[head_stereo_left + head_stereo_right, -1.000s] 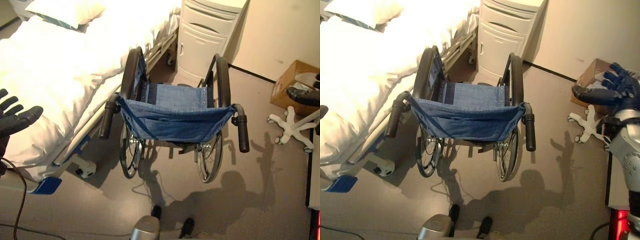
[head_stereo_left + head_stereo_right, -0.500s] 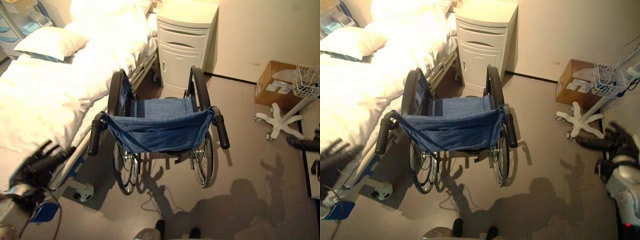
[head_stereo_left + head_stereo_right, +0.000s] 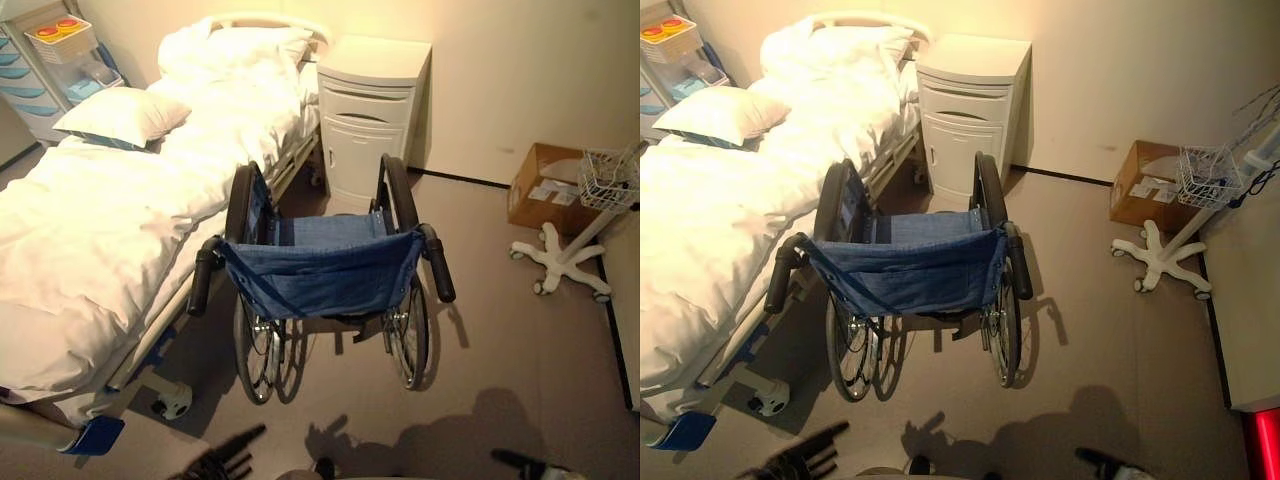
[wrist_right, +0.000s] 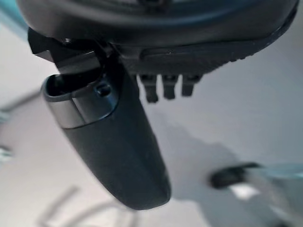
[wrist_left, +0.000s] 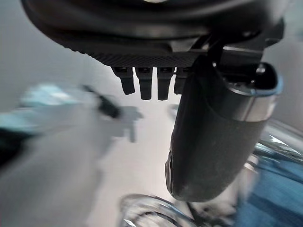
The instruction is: Push the wheelchair next to the bed
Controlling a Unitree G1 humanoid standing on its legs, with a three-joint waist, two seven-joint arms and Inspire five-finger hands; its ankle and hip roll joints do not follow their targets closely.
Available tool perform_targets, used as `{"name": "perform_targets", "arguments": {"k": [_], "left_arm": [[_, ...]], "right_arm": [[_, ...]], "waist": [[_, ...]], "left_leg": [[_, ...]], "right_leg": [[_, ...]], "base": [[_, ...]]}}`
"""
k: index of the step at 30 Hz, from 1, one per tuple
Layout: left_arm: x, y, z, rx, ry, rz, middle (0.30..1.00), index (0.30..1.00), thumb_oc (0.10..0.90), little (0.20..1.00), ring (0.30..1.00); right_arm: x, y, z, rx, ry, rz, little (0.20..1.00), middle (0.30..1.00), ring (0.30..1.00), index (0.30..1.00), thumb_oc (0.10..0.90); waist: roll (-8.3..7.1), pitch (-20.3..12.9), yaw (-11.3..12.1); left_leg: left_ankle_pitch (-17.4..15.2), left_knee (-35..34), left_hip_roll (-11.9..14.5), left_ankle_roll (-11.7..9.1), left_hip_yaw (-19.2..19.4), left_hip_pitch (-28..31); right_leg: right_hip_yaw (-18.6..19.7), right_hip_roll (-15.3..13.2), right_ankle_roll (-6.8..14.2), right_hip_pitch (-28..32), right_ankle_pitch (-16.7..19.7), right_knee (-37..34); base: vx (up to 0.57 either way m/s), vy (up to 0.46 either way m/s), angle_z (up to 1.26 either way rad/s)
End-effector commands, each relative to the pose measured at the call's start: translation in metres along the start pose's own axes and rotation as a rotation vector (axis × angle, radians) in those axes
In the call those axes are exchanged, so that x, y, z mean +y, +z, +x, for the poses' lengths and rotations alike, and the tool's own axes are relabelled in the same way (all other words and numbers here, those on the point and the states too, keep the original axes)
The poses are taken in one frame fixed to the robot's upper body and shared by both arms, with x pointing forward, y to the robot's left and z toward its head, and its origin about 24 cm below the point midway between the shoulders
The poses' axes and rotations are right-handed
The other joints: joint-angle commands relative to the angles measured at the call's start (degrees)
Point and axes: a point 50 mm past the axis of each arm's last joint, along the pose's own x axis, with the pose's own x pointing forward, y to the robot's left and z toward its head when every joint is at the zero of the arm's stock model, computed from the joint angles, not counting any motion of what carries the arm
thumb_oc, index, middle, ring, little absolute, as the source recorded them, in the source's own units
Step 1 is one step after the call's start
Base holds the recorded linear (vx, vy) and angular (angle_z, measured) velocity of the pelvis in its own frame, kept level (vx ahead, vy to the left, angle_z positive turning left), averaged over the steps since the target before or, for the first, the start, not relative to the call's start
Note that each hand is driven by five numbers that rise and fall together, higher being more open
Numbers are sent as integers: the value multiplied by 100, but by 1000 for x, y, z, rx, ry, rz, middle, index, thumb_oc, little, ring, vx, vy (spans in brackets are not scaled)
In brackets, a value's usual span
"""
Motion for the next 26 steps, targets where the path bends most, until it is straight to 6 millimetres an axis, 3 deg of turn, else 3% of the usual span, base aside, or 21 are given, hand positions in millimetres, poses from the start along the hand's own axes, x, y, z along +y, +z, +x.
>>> {"name": "perform_targets", "arguments": {"k": [1,2,4,5,10,16,26], "left_arm": [[-6,10,3,-49,-59,-72,900,900,800,900,900],[-9,-4,9,4,-37,-104,900,900,800,900,900],[-11,-10,11,33,-11,-98,900,900,800,900,900],[-11,-18,14,75,33,-92,900,900,800,900,900],[-17,-27,18,122,99,-145,900,900,800,900,900],[-19,-34,19,145,135,-72,900,900,800,900,900],[-20,-38,19,161,148,-31,900,900,800,900,900]], "right_arm": [[8,29,-3,-175,53,-192,900,900,900,900,800],[13,15,1,-191,79,-421,900,900,900,900,800],[19,5,1,-190,108,-528,900,900,900,900,800],[27,-9,1,-165,167,-613,900,900,900,900,800],[31,-50,2,61,304,-530,900,900,900,900,800],[24,-65,3,176,331,-479,900,900,900,900,800],[29,-67,3,174,331,-473,900,900,900,900,800]], "waist": [[-79,-127,75],[-77,-155,31],[-86,-168,1],[-109,-181,-47],[-156,-246,-163],[-159,-298,-165],[-76,-340,-162]], "left_leg": [[-132,26,331,-466,194,-114],[-150,9,341,-456,243,-113],[-154,4,347,-456,259,-113],[-169,4,338,-446,262,-111],[-213,-9,322,-400,296,-91],[-253,-13,282,-372,258,-66],[-267,-13,246,-333,236,-28]], "right_leg": [[-257,-448,503,-143,252,10],[-272,-453,501,-152,245,10],[-277,-455,499,-153,244,10],[-269,-451,489,-152,237,10],[-224,-424,459,-146,204,14],[-201,-387,435,-132,188,32],[-173,-371,410,-100,173,55]], "base": [[18,58,1],[13,55,1],[13,44,7],[14,26,11],[29,11,8],[7,-1,0],[0,0,0]]}}
